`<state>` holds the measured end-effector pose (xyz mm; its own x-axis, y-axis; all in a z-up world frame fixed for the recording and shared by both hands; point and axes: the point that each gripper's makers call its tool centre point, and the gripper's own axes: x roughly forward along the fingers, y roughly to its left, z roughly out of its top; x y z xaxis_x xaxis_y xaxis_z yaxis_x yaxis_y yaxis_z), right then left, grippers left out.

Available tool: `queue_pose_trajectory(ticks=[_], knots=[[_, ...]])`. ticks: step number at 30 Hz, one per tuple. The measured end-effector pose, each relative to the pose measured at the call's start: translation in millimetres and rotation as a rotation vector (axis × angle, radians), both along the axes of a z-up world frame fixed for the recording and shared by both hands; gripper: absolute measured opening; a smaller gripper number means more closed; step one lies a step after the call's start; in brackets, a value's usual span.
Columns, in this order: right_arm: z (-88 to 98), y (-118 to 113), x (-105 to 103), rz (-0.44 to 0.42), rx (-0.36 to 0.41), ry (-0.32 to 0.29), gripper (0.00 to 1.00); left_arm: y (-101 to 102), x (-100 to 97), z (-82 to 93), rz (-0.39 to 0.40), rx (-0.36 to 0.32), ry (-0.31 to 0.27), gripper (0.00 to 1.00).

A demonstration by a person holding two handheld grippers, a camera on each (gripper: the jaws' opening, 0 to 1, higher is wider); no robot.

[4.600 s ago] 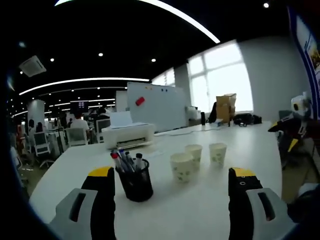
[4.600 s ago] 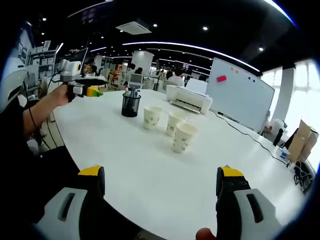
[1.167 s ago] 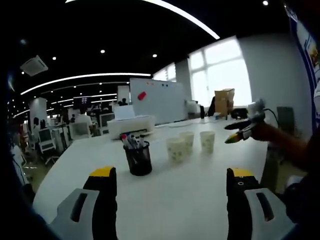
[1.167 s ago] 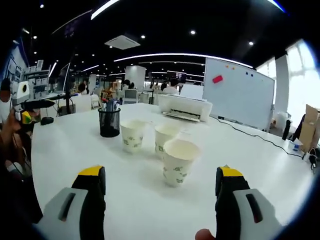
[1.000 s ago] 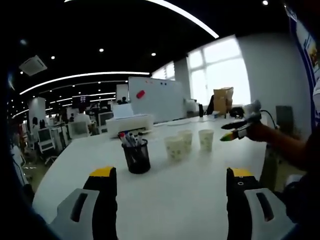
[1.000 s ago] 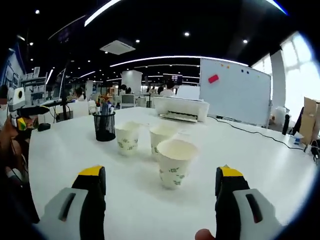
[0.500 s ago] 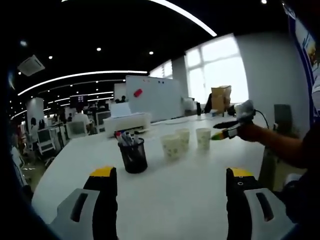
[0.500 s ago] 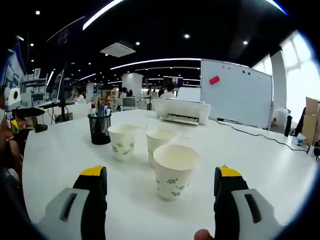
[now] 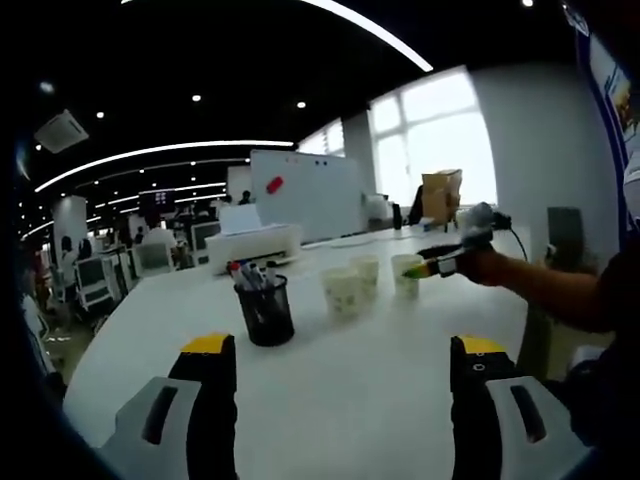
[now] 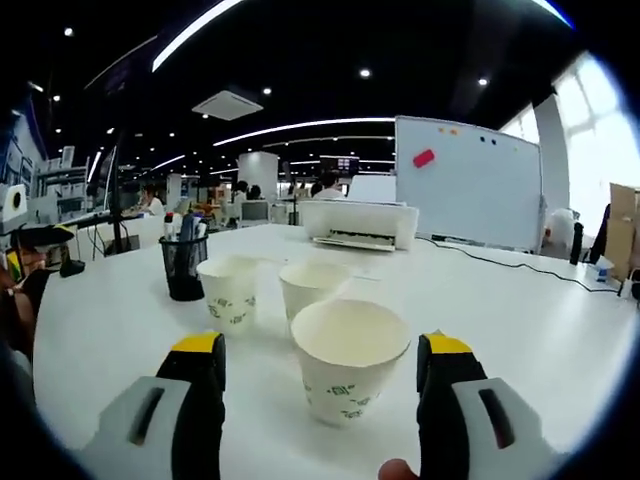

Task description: Place the scattered laser pointers and whiteboard markers into the pen holder and stack the scattered paper cups together

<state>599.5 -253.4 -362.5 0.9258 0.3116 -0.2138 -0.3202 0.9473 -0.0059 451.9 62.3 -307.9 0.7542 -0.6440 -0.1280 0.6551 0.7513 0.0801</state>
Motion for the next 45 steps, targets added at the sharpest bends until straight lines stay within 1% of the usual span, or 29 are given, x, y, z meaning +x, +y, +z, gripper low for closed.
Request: queue_pose_trajectory(ticks=[6,8,13,14,18,21,25,35,42,45], knots=[[-8.2,-1.9,8.0,-0.017,-0.030,0.010,0.68,-2.7,0.1,-3.9,-0.010,0.002,0.012,0.90],[-9.2,-3.5,10.1,-0.025,-0.024,0.005,0.66,-3.8,0.1,-5.2,-0.013,0.001,0.017,0.90],[-6.8,-8.0,13.6,-0.050,-0.015,-0.014,0.53,-6.5,-0.5,-6.4,-0.021,0.005,0.020,0.90],[-8.0,-11.8,14.8,-0.067,-0.011,-0.005,0.50,-6.6,-0.6,-6.3,-0.021,0.006,0.020,0.90],[-8.4,-14.0,14.5,-0.072,0.033,0.002,0.43,-6.3,-0.7,-5.8,-0.020,0.004,0.019,0.90],[-9.4,-14.4,14.5,-0.074,0.051,0.007,0.43,-9.1,-2.7,-8.8,-0.026,0.002,0.027,0.90],[-9.9,-14.5,14.1,-0.073,0.031,0.005,0.43,-11.8,-4.8,-9.9,-0.034,0.006,0.031,0.90],[-9.1,-18.8,13.3,-0.084,0.031,0.007,0.42,-15.3,-7.9,-8.0,-0.038,0.002,0.028,0.89],[-2.0,-18.5,11.2,-0.084,0.010,-0.008,0.42,-18.9,-10.6,-11.4,-0.049,0.008,0.042,0.89],[5.8,-17.5,10.1,-0.079,0.016,-0.018,0.42,-19.5,-11.4,-9.3,-0.051,0.005,0.037,0.89]])
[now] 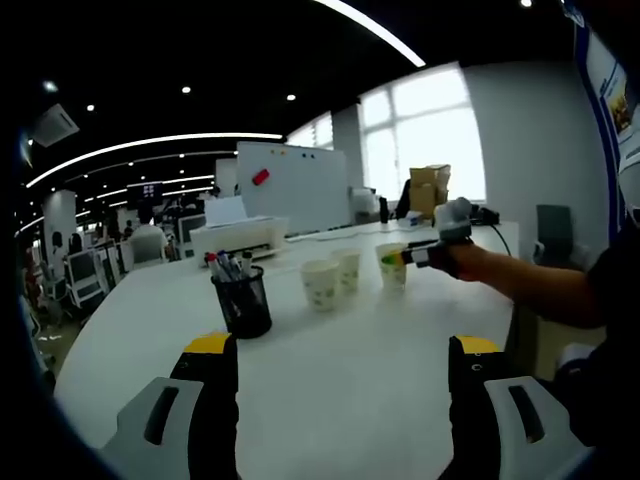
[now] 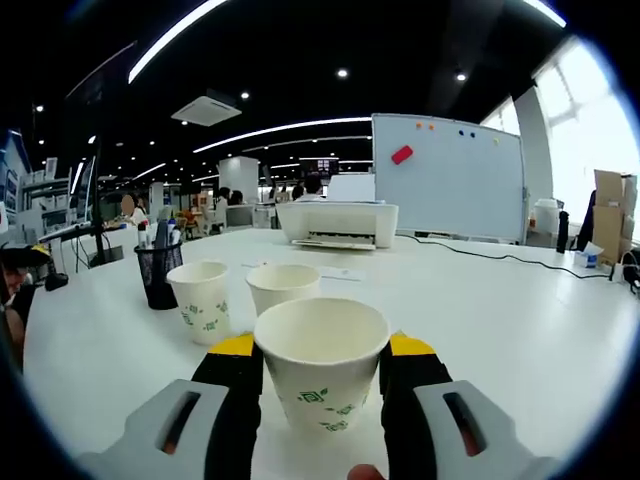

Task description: Place the scattered laser pointers and whiteboard markers into the pen holder and stack the scattered paper cups together

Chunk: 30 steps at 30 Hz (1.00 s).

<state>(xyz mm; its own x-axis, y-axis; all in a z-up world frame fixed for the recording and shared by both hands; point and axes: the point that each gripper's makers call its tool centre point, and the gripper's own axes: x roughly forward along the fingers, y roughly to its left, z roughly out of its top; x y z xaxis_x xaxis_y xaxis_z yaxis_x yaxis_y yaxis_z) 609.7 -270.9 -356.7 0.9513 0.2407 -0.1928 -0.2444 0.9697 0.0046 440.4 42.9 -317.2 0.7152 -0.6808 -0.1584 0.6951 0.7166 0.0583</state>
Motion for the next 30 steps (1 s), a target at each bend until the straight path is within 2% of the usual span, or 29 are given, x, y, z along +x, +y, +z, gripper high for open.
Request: queue_pose_trajectory(ticks=[14,30], knots=[[32.3,-0.4,-3.6,0.003,-0.038,-0.045,0.42,5.7,-2.1,3.0,0.008,-0.005,-0.009,0.89],[59.2,9.9,-2.0,0.035,-0.060,-0.086,0.42,7.2,-2.9,1.0,0.008,-0.002,-0.007,0.88]])
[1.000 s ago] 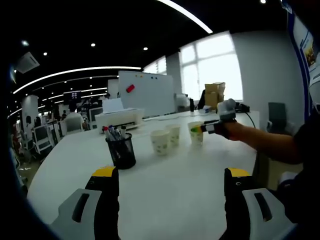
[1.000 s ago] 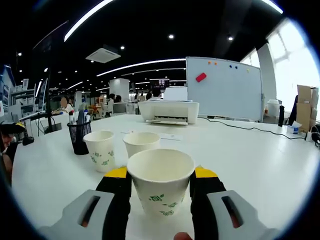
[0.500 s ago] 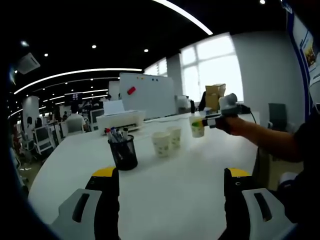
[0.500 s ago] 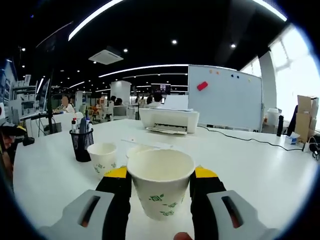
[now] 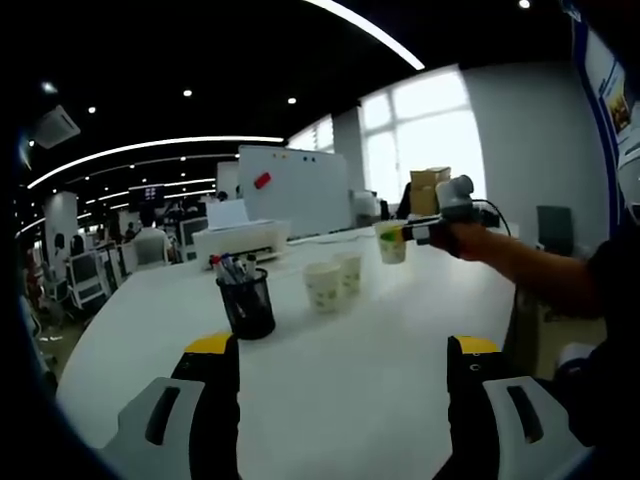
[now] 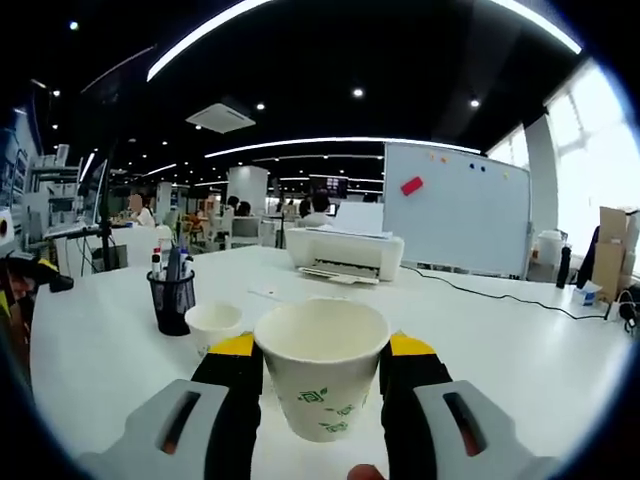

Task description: Place the scattered laser pointers and whiteboard markers into the pen holder and stack the scattered paper cups together

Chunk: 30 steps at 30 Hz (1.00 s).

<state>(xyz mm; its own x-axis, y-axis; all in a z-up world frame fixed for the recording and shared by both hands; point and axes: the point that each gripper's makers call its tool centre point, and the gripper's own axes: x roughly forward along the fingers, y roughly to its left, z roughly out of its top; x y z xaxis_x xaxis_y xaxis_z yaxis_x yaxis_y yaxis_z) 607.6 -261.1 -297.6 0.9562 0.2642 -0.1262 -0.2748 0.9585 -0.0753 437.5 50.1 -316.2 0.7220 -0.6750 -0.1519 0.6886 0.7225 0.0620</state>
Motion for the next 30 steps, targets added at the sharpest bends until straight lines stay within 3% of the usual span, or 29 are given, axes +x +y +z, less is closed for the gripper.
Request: queue_pose_trajectory(ticks=[17,30], knots=[[6.0,6.3,9.3,0.015,0.024,-0.008,0.42,1.0,2.1,-1.7,0.004,0.000,0.006,0.89],[30.7,25.9,25.6,0.056,0.025,-0.044,0.42,8.1,3.3,0.1,0.021,0.007,-0.001,0.88]])
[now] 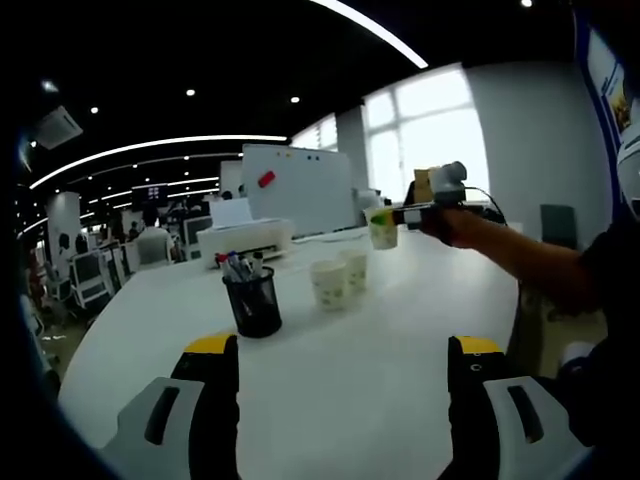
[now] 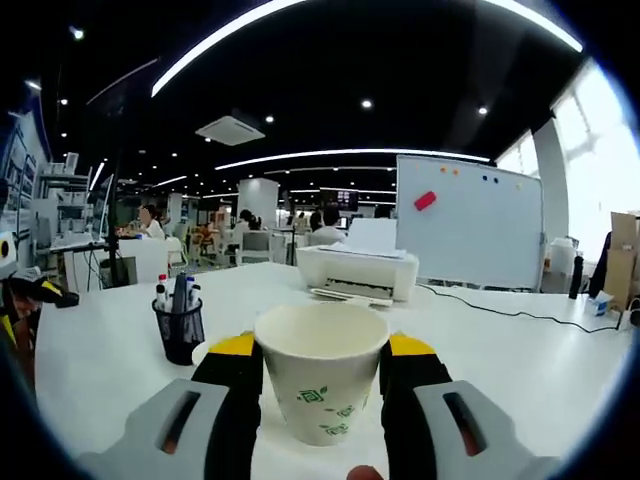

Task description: Place the scattered laser pointers and whiteboard markers into the pen holder and stack the scattered paper cups together

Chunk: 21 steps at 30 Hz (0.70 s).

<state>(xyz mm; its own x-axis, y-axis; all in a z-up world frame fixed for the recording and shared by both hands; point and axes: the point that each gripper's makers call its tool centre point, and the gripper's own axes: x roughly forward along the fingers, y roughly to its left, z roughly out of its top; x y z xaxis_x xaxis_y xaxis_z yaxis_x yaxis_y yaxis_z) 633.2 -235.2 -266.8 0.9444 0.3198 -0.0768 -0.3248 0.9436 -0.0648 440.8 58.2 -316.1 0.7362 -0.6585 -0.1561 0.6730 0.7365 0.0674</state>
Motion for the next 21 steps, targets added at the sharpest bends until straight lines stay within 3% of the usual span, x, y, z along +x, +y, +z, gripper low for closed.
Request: queue_pose_trajectory(ticks=[11,21], knots=[[3.7,16.8,19.5,0.027,0.001,-0.011,0.42,5.2,0.8,0.6,0.011,0.001,-0.003,0.88],[-4.5,23.8,40.7,0.030,0.037,0.005,0.42,7.4,1.6,0.9,0.014,-0.001,0.002,0.88]])
